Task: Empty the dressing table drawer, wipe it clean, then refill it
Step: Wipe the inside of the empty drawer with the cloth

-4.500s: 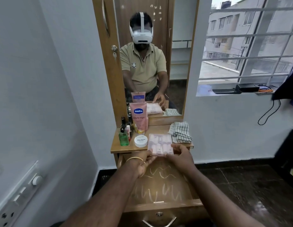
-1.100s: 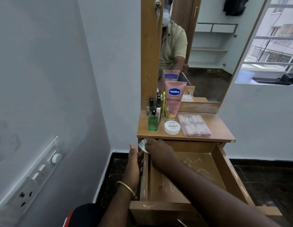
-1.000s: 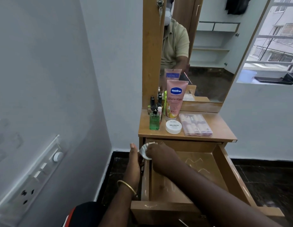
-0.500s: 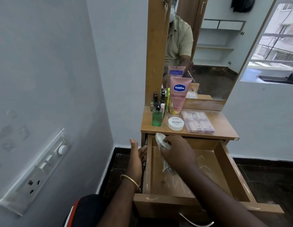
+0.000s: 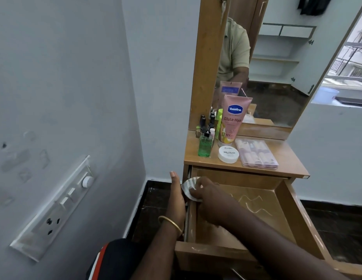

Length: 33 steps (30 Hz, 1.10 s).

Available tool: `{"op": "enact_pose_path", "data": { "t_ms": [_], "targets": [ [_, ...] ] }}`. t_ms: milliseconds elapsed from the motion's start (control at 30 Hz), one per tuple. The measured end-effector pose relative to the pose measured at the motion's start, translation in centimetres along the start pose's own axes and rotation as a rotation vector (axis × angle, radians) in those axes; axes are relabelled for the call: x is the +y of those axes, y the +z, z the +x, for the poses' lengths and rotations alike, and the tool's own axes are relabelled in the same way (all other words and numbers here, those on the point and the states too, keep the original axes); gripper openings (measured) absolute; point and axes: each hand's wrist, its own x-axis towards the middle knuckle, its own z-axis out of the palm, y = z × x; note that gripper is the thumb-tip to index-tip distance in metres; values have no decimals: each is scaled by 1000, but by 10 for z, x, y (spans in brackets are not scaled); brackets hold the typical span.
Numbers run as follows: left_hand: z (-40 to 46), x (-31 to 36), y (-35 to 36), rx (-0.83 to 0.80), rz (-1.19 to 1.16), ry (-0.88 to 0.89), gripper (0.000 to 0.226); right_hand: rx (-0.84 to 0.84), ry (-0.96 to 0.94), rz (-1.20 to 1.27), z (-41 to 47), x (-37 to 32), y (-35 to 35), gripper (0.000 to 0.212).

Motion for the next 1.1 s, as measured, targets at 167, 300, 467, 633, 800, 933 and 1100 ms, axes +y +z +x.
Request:
{"op": "enact_pose_path", "data": {
  "t_ms": [167, 300, 467, 633, 800, 933, 1100],
  "targets": [
    [-3, -6, 2, 92, 37, 22, 50, 55, 55, -85, 29, 3, -4, 53],
    [-4, -1, 0, 98, 76, 6, 72, 38, 89, -54, 47, 7, -4, 68],
    [-1, 2, 0, 150, 76, -24, 76, -40, 107, 25, 26, -3, -2, 71],
    [3, 1, 1, 148, 56, -31, 91, -43, 68, 10, 6, -3, -7, 69],
    [-9, 0, 5, 158, 71, 42, 59, -25, 82, -28, 38, 7, -17, 67],
    [-7, -1, 0, 134, 106, 23, 90, -11, 61, -36, 24, 4, -6, 66],
    [-3, 2, 6, 121, 11, 4, 90, -53, -8, -68, -5, 0, 4, 67]
  ]
}}
